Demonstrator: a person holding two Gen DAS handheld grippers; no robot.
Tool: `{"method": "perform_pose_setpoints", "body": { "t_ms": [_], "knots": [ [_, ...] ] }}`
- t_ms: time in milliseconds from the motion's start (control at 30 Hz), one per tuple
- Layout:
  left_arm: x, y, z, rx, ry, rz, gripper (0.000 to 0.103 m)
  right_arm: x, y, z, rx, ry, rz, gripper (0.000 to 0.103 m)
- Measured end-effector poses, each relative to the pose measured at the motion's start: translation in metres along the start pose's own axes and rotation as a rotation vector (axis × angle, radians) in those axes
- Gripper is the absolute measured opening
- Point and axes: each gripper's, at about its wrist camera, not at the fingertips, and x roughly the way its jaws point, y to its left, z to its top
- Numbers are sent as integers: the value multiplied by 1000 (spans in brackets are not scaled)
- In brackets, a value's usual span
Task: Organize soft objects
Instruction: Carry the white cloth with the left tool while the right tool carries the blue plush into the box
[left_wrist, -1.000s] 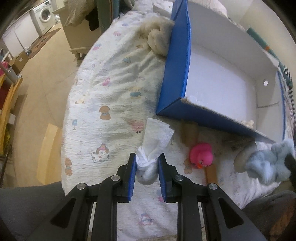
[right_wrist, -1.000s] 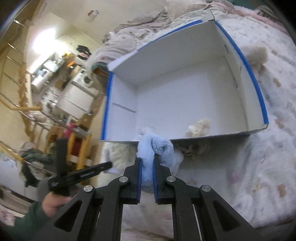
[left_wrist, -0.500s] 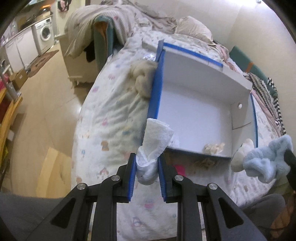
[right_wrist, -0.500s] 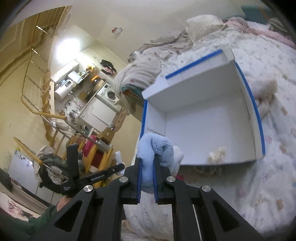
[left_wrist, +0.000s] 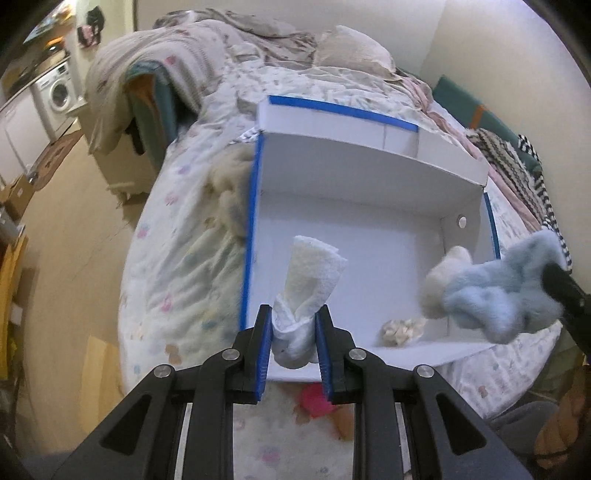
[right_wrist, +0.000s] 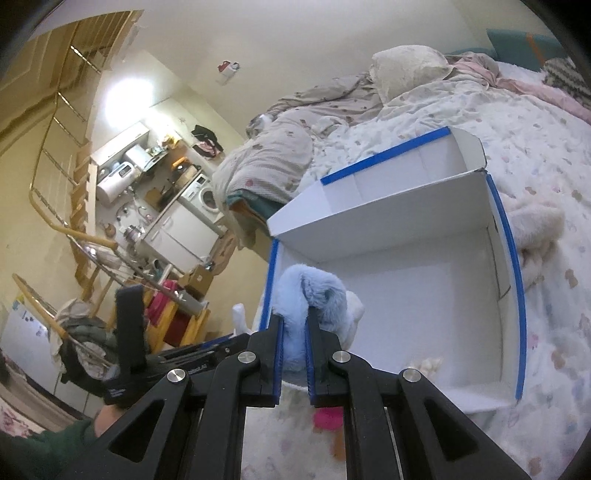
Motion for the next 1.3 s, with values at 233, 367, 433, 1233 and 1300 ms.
{"method": "perform_pose_setpoints", "body": {
  "t_ms": [233,367,433,1233,1300],
  "knots": [
    [31,-24,26,72,27,17,20,32,-25,4,9,6,-26,12],
    [52,-34,25,102,38,24,20,48,-44,-2,43,31,-40,12],
    [60,-37,22,113,37,34,20,54,-50,-4,47,49,-54,12],
    [103,-43,18,92,87,76,21,109,-69,-24,85,245,-164,12],
    [104,-43,18,91,88,76,21,115,-73,-27,93,272,-198,12]
  ]
}}
